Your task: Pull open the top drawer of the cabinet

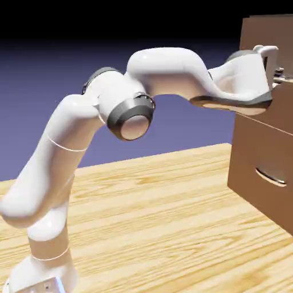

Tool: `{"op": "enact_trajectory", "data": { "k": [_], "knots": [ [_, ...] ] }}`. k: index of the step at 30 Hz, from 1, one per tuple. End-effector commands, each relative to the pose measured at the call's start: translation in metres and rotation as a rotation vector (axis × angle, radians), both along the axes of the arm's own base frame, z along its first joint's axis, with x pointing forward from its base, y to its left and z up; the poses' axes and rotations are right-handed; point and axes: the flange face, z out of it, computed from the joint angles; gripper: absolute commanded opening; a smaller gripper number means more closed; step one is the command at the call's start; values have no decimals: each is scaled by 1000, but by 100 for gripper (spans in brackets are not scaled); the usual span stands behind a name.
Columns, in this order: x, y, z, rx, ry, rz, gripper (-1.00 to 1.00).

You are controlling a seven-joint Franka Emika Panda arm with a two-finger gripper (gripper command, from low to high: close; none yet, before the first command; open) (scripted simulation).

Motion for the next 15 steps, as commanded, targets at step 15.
{"op": "enact_trajectory", "data": {
  "k": [15],
  "knots": [
    [-48, -5, 2, 8, 2, -8, -100]
  ]
}}
